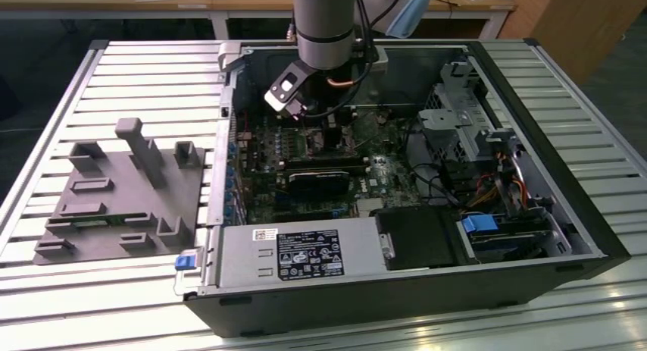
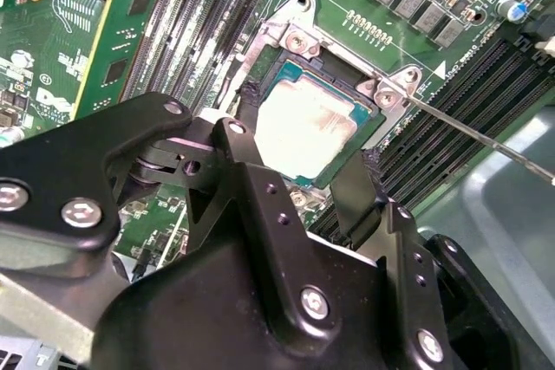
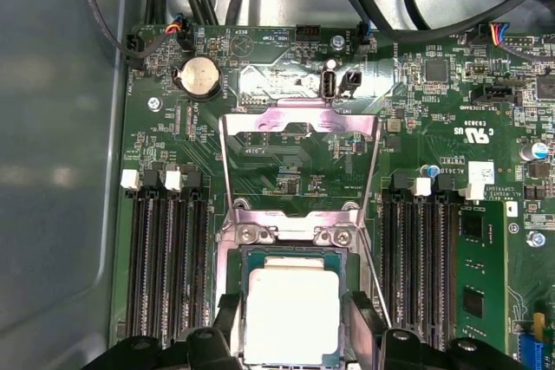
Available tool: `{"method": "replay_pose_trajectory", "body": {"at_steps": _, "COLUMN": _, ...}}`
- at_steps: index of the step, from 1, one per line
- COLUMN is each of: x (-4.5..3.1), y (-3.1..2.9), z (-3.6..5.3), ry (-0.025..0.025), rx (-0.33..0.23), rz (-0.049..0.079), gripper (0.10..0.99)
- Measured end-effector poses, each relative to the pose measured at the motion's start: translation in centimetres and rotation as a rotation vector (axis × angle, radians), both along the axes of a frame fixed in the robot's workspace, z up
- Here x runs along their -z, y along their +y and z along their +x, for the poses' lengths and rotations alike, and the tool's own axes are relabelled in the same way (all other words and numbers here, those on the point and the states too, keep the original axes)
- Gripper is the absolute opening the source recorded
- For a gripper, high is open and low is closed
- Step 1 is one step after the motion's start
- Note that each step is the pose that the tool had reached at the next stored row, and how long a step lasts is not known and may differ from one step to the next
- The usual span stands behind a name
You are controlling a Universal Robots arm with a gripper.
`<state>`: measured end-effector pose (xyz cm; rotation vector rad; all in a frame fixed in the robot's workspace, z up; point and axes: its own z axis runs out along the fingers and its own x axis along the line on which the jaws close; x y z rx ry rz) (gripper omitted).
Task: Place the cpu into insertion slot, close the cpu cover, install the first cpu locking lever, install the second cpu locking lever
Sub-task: 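Place the cpu into insertion slot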
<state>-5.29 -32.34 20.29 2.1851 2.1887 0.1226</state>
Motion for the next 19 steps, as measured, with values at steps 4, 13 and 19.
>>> {"method": "replay_pose_trajectory", "body": {"at_steps": 4, "x": 0.0, "y": 0.0, "z": 0.0, "ry": 0.0, "rx": 0.0, "rz": 0.0, "gripper": 0.592}}
{"method": "replay_pose_trajectory", "body": {"at_steps": 13, "x": 0.0, "y": 0.0, "z": 0.0, "ry": 0.0, "rx": 0.0, "rz": 0.0, "gripper": 0.235}}
{"method": "replay_pose_trajectory", "body": {"at_steps": 19, "x": 0.0, "y": 0.0, "z": 0.0, "ry": 0.0, "rx": 0.0, "rz": 0.0, "gripper": 0.106}}
